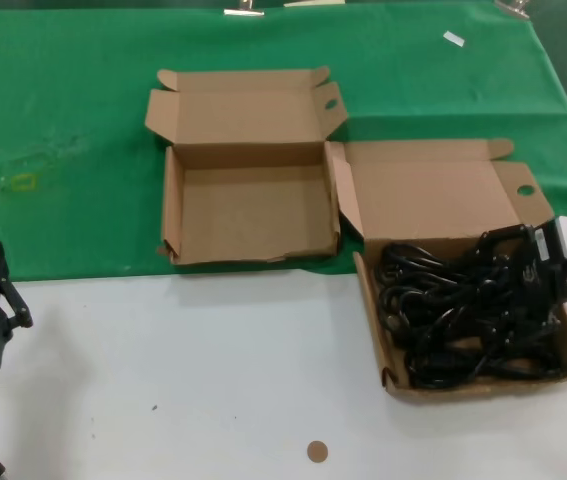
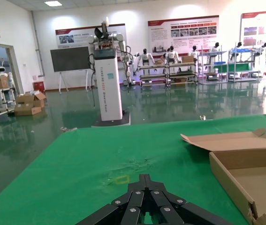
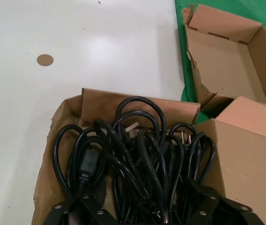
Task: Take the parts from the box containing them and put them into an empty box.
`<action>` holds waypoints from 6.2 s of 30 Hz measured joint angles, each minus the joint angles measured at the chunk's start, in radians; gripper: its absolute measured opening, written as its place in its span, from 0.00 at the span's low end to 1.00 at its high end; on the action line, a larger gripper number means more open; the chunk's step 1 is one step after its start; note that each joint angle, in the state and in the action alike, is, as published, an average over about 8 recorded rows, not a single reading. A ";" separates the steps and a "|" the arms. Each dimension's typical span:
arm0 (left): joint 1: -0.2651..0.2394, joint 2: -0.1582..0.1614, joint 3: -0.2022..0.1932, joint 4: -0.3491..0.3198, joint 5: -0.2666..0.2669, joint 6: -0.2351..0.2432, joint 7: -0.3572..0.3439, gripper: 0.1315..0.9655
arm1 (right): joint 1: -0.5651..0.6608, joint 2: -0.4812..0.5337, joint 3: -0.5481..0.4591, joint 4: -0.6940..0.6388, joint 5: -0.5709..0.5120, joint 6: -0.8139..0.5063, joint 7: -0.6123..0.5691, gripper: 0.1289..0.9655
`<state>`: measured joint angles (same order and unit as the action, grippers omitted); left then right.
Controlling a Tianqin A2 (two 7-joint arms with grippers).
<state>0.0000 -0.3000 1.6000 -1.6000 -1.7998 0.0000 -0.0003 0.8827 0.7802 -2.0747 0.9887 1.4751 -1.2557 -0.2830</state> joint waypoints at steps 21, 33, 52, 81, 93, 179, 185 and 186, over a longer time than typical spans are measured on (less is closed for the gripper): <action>0.000 0.000 0.000 0.000 0.000 0.000 0.000 0.01 | 0.006 0.003 -0.015 0.018 -0.053 -0.014 0.020 0.23; 0.000 0.000 0.000 0.000 0.000 0.000 0.000 0.01 | 0.017 0.039 -0.010 0.112 -0.063 -0.061 0.095 0.11; 0.000 0.000 0.000 0.000 0.000 0.000 0.000 0.01 | 0.149 -0.023 -0.016 0.234 -0.088 -0.103 0.235 0.10; 0.000 0.000 0.000 0.000 0.000 0.000 0.000 0.01 | 0.298 -0.436 -0.139 -0.035 -0.225 0.126 0.273 0.10; 0.000 0.000 0.000 0.000 0.000 0.000 0.000 0.01 | 0.365 -0.547 -0.139 -0.281 -0.232 0.226 0.192 0.10; 0.000 0.000 0.000 0.000 0.000 0.000 0.000 0.89 | -0.440 -0.532 0.284 0.224 0.153 0.945 0.202 1.00; 0.000 0.000 0.000 0.000 0.000 0.000 0.000 0.96 | -0.547 -0.520 0.330 0.317 0.195 1.020 0.221 1.00; 0.000 0.000 0.000 0.000 0.000 0.000 0.000 0.96 | -0.564 -0.517 0.337 0.333 0.202 1.032 0.225 1.00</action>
<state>0.0000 -0.3000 1.6000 -1.6000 -1.7999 0.0000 0.0000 0.3183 0.2627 -1.7373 1.3212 1.6766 -0.2236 -0.0584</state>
